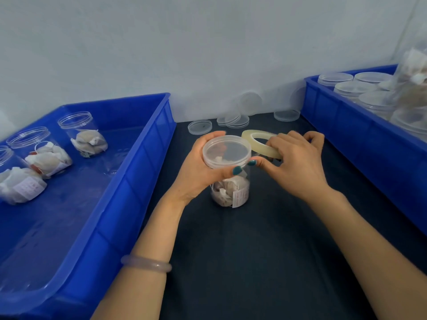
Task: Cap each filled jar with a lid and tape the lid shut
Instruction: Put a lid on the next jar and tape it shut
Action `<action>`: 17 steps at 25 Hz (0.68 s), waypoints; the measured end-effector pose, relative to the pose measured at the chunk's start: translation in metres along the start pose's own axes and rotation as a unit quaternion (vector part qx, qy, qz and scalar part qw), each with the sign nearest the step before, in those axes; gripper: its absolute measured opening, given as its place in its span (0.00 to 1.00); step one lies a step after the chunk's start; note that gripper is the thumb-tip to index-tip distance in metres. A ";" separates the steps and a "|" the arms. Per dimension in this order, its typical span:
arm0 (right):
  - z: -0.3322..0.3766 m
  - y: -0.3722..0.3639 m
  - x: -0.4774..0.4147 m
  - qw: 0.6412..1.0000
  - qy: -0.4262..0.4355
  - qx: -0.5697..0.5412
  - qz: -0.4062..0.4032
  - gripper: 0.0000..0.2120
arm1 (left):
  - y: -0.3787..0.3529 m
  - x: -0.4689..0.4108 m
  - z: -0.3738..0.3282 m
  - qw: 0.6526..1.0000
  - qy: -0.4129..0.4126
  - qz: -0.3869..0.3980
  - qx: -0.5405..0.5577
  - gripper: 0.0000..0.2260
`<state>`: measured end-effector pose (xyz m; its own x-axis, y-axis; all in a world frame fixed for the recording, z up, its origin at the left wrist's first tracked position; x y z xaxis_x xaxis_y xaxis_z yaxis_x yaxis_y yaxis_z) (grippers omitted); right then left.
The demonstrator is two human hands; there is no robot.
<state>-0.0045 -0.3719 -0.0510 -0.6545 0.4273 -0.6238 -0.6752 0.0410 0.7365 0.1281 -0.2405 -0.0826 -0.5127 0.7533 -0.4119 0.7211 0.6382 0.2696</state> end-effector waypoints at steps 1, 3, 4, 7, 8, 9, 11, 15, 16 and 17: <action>-0.001 -0.001 0.000 1.000 0.011 -0.001 0.014 0.30 | 0.003 -0.001 0.001 1.000 0.002 -0.011 0.006 0.40; -0.002 -0.003 0.000 0.999 0.037 -0.002 0.034 0.27 | 0.008 -0.002 0.004 1.000 0.009 -0.019 0.020 0.36; -0.002 -0.002 -0.001 0.998 0.049 0.007 0.037 0.26 | 0.010 -0.002 0.005 0.999 0.010 -0.018 0.025 0.35; -0.004 -0.002 -0.003 0.997 0.056 0.048 0.035 0.26 | 0.011 -0.001 0.006 0.999 0.010 -0.005 0.042 0.33; -0.007 -0.002 -0.004 0.997 0.045 0.054 0.030 0.28 | 0.010 0.000 0.006 0.999 0.009 0.008 0.053 0.34; -0.010 -0.001 -0.005 0.998 0.029 0.057 0.027 0.30 | 0.008 0.000 0.005 0.997 0.008 0.023 0.067 0.35; -0.015 0.001 -0.006 0.998 0.003 0.054 0.023 0.33 | 0.003 0.000 0.005 0.995 0.007 0.056 0.088 0.36; -0.007 0.005 -0.005 1.000 0.016 0.009 0.002 0.30 | -0.006 0.002 0.007 0.986 0.036 0.111 0.115 0.40; -0.005 0.006 -0.004 1.000 0.025 -0.002 -0.001 0.29 | -0.008 0.003 0.008 0.985 0.044 0.122 0.117 0.42; -0.003 0.005 -0.003 0.999 0.035 -0.011 0.004 0.28 | -0.009 0.005 0.008 0.984 0.051 0.128 0.116 0.44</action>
<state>-0.0069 -0.3759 -0.0465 -0.6819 0.3641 -0.6344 -0.6763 0.0166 0.7365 0.1230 -0.2439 -0.0935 -0.3352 0.9044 -0.2641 0.9136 0.3805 0.1435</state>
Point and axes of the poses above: each hand's wrist, its own x-axis away from the middle knuckle, its own y-axis out of the back of the hand, z = x × y, the point moved 9 cm from there along -x, towards the middle knuckle, and after that the axes turned 6 degrees about -y, right-handed, at the moved point
